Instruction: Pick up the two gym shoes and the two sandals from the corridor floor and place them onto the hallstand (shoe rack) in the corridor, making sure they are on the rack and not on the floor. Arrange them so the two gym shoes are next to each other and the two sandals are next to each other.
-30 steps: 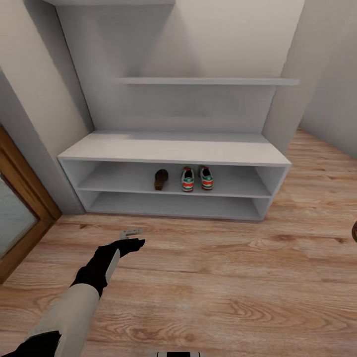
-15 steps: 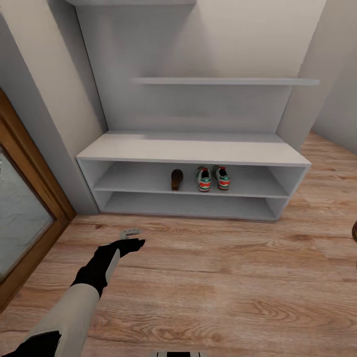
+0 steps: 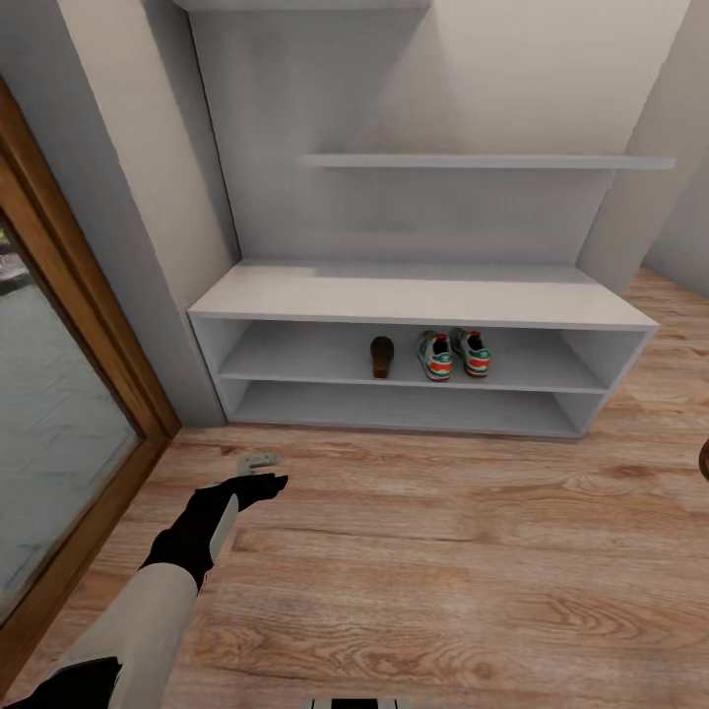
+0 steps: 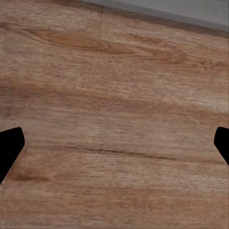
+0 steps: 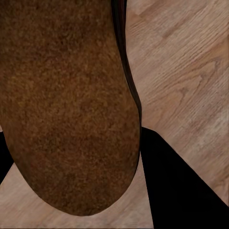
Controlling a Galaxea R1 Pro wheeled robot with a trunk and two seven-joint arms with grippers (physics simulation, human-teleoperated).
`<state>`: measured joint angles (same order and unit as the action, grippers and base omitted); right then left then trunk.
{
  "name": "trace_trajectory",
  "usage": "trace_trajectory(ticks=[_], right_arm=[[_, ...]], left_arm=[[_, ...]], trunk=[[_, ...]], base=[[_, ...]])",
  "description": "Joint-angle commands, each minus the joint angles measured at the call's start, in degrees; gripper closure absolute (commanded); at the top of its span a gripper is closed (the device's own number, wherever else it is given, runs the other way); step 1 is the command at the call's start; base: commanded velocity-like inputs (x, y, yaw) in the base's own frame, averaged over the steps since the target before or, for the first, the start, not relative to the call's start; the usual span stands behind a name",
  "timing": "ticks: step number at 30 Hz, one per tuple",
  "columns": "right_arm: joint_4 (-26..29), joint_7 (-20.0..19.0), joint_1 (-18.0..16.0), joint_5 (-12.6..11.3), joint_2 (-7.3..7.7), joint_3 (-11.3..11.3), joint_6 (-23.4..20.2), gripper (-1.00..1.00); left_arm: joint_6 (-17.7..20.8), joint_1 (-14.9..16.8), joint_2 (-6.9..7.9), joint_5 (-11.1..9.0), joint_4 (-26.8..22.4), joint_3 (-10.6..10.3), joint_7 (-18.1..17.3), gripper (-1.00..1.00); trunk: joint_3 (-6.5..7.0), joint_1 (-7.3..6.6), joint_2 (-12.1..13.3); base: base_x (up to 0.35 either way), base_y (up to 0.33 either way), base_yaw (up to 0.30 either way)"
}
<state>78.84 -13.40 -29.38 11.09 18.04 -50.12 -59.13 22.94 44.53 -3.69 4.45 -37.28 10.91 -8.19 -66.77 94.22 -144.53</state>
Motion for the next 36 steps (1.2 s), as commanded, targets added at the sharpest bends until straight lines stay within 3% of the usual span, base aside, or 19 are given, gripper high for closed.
trace_trajectory(ticks=[1,11,24,26,28,29,32,34,36], right_arm=[[0.09,-0.48,-0.06,0.42,0.01,-0.06,-0.28,1.0],[0.09,-0.48,-0.06,0.42,0.0,-0.06,-0.28,1.0],[0.09,-0.56,-0.06,0.44,-0.03,-0.06,-0.28,1.0],[0.06,-0.64,-0.06,0.44,-0.03,0.03,-0.3,1.0],[-0.12,-0.7,-0.06,0.43,-0.31,0.28,-0.29,1.0],[-1.09,-0.75,-0.06,0.42,-0.77,1.55,-0.29,1.0],[-5.08,-0.8,-0.06,0.42,-2.33,5.11,-0.29,1.0],[-10.09,-0.8,-0.06,0.35,-3.89,12.26,-0.28,1.0],[-13.79,-0.7,-0.06,0.18,-5.33,22.05,-0.3,1.0]], left_arm=[[0.27,0.03,-0.09,0.48,-0.07,0.43,-0.51,-1.0],[0.27,0.03,-0.17,0.48,-0.07,0.43,-0.51,-1.0],[0.27,0.03,-0.26,0.58,-0.07,0.43,-0.55,-1.0],[0.2,0.03,-0.21,0.66,-0.07,0.43,-2.43,-1.0],[-0.6,-0.14,0.16,0.81,-0.07,0.43,-7.42,-1.0],[-4.83,-1.1,1.23,0.94,-0.07,0.43,-14.75,-1.0],[-10.12,-2.02,1.93,0.92,-0.07,0.43,-22.32,-1.0],[-13.06,-2.41,2.19,0.96,-0.07,0.43,-28.72,-1.0],[-15.01,-2.64,2.63,0.99,-0.07,0.43,-35.45,-1.0]], trunk=[[-0.05,-0.01,-0.02],[-0.05,-0.01,-0.02],[-0.05,-0.01,-0.02],[-0.05,-0.01,-0.02],[-0.05,-0.01,-0.02],[-0.05,-0.01,-0.02],[-0.05,-0.01,-0.02],[-0.05,-0.01,-0.02],[-0.05,-0.01,-0.02]], base=[[0.0,0.349,0.0],[0.0,0.331,0.0],[0.0,0.018,0.0],[0.0,0.0,0.0],[0.0,0.0,0.0],[0.0,0.0,0.0],[0.0,0.0,0.0],[0.0,0.0,0.0],[0.0,0.0,0.0]])
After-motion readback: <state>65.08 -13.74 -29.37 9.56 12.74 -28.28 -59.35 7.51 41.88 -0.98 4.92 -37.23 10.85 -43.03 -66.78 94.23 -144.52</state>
